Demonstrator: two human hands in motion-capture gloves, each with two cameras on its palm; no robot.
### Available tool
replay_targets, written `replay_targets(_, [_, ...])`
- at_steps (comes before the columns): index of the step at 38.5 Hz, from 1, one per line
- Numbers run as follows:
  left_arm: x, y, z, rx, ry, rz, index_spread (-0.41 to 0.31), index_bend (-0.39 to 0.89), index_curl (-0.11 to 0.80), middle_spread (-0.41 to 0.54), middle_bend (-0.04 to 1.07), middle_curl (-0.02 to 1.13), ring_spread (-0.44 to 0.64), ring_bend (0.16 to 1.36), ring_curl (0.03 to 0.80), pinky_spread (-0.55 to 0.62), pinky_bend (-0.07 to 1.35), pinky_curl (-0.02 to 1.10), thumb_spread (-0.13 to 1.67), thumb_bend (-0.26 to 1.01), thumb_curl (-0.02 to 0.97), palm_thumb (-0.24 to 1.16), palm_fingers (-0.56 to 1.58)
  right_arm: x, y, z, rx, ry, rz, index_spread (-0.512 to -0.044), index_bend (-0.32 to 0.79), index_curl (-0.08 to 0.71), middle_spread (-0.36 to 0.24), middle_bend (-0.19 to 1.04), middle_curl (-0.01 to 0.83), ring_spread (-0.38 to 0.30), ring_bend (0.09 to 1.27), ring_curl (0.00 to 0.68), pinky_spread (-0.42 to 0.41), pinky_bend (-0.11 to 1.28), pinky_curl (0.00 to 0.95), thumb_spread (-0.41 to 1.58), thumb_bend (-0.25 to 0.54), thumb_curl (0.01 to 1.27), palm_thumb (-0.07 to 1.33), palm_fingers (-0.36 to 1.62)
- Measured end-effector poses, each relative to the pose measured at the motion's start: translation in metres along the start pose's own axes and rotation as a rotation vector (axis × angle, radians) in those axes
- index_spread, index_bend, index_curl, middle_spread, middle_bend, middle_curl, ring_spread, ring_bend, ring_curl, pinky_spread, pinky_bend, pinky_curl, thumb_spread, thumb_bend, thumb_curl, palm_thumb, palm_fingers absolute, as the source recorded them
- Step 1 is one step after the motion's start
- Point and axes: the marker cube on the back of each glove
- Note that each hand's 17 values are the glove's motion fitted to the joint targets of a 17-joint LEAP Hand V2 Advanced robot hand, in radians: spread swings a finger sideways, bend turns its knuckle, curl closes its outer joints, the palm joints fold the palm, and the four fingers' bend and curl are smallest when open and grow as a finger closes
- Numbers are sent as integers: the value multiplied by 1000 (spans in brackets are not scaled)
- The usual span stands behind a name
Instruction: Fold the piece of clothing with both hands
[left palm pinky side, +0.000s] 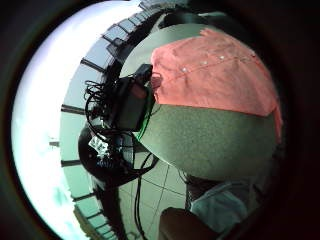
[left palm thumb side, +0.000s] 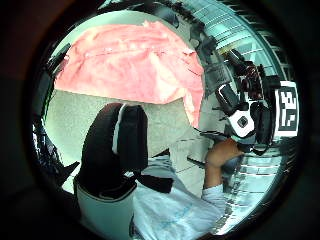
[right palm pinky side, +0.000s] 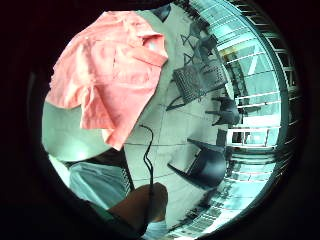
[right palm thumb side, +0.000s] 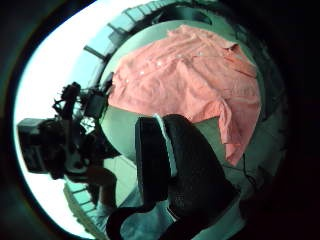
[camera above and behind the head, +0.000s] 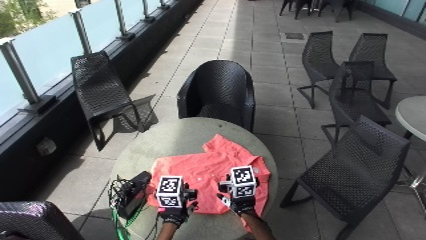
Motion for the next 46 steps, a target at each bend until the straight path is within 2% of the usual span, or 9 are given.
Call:
replay_targets(3, [1,-1,3,-10,-10,0,-29,117,49,23,208,89,145,477,123,246,337,65,594,123,64,208,357,1,0,0,1,2,0,-243,200,91,-23,223,79,84,210,47,155,353,107,587,140,54,233,263])
replay_targets(6, [4,-1,7,-21,-20,5,-35,121,74,28,209,132,180,511,163,314,358,94,760,120,88,220,329,3,1,1,9,4,1,-295,188,129,-27,220,108,107,211,72,195,357,140,759,138,72,247,244])
replay_targets(14, [7,0,5,-12,-18,8,-43,131,124,35,205,198,241,545,203,420,399,132,1021,97,140,236,280,6,2,1,21,-3,3,-363,174,191,-32,206,170,141,207,110,247,359,192,1033,116,114,265,220])
replay_targets(23, [4,2,3,-5,-27,7,-46,134,167,38,208,249,264,567,225,474,420,156,1136,57,184,244,255,5,4,-1,19,4,0,-387,172,237,-34,190,214,152,204,141,266,358,231,1159,79,149,278,207])
replay_targets(35, [5,6,7,13,-29,3,-47,136,207,39,209,296,274,582,245,503,435,180,1188,6,227,258,232,4,12,5,20,7,-36,-395,170,277,-35,185,252,155,201,174,273,356,268,1218,29,184,294,194])
replay_targets(41, [7,-1,35,37,-30,-4,-47,139,222,39,208,311,276,587,252,497,443,190,1197,-11,243,267,234,18,17,24,11,16,-23,-397,162,287,-32,177,262,161,202,187,266,374,287,1171,-18,196,269,188])
replay_targets(46, [5,-16,65,-9,-43,-19,-47,133,231,39,204,321,276,589,257,496,460,199,1192,-15,253,269,237,35,8,53,-52,44,16,-391,134,284,-24,179,270,169,213,200,264,395,304,1108,-23,213,272,161])
